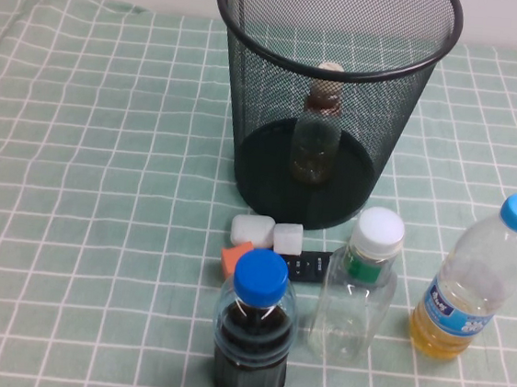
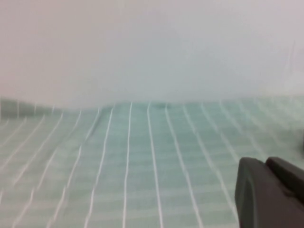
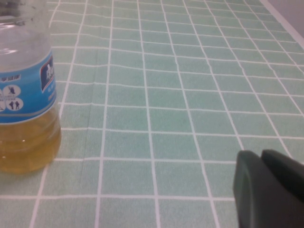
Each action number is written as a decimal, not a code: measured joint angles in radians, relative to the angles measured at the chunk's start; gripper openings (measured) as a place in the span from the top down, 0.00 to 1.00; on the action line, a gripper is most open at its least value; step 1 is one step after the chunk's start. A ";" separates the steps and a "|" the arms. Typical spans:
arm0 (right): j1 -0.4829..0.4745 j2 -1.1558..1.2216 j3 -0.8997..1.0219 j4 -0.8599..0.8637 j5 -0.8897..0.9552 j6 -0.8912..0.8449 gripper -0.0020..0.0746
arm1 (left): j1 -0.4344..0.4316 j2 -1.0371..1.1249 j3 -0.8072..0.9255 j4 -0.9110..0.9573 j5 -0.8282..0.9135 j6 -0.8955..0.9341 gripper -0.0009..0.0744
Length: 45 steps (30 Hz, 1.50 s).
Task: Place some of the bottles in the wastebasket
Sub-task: Pick up a bottle from the table with right arm
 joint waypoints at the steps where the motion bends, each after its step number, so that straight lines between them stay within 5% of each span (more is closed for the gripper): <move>1: 0.000 0.000 0.000 0.000 0.000 0.000 0.98 | 0.015 -0.013 0.001 0.002 0.047 -0.002 0.99; 15: 0.000 0.000 0.000 0.000 0.000 0.000 0.98 | 0.032 -0.022 0.005 0.082 0.370 -0.046 0.99; 45: 0.000 0.000 0.000 0.000 0.000 0.000 0.98 | 0.032 -0.022 0.005 0.087 0.375 -0.049 0.99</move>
